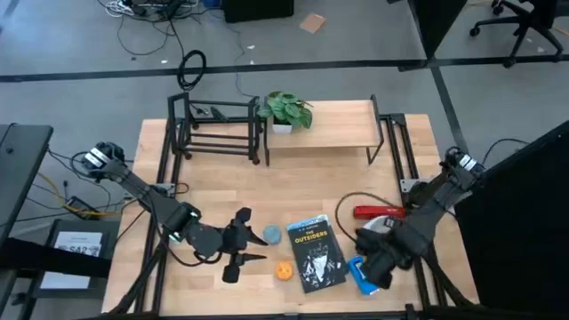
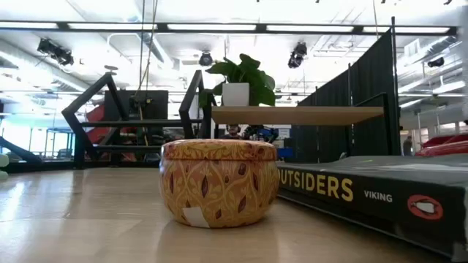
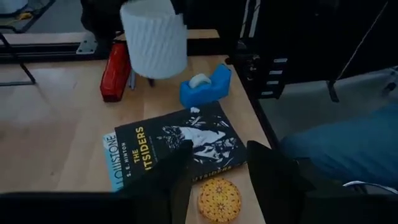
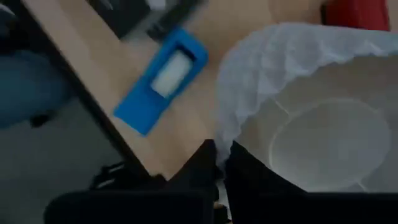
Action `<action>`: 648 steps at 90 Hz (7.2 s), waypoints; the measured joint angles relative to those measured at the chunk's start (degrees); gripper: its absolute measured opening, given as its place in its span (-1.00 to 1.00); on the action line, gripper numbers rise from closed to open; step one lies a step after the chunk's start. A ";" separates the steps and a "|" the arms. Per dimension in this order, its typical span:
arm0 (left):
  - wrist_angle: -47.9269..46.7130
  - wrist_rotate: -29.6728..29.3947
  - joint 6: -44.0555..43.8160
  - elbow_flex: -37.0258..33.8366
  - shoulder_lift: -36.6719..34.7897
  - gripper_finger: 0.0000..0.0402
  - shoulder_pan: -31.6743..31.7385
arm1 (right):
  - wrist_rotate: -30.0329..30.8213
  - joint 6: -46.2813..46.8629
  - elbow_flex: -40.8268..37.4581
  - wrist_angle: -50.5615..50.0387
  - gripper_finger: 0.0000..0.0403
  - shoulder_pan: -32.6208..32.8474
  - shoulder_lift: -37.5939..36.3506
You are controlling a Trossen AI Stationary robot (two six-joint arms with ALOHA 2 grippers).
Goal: Stock shelves
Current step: Put the white pen organizer on the shelf, then put the blue tape dispenser on the shelf
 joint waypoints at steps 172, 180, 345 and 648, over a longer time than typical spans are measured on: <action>1.53 -2.58 1.14 0.00 0.00 -0.35 2.38 | 3.67 -70.19 39.21 -2.60 -0.98 -67.34 16.71; 1.61 -2.58 1.14 0.00 0.00 -0.35 2.38 | 4.88 -70.32 39.21 -2.60 -0.95 -67.34 16.72; 3.15 -2.58 0.09 0.00 4.50 -0.35 0.00 | 9.88 13.64 -7.85 2.55 0.04 6.45 -5.90; 7.81 -2.67 3.82 0.00 4.48 -0.35 0.13 | 21.31 -16.49 -17.70 16.73 -0.15 -63.59 -26.86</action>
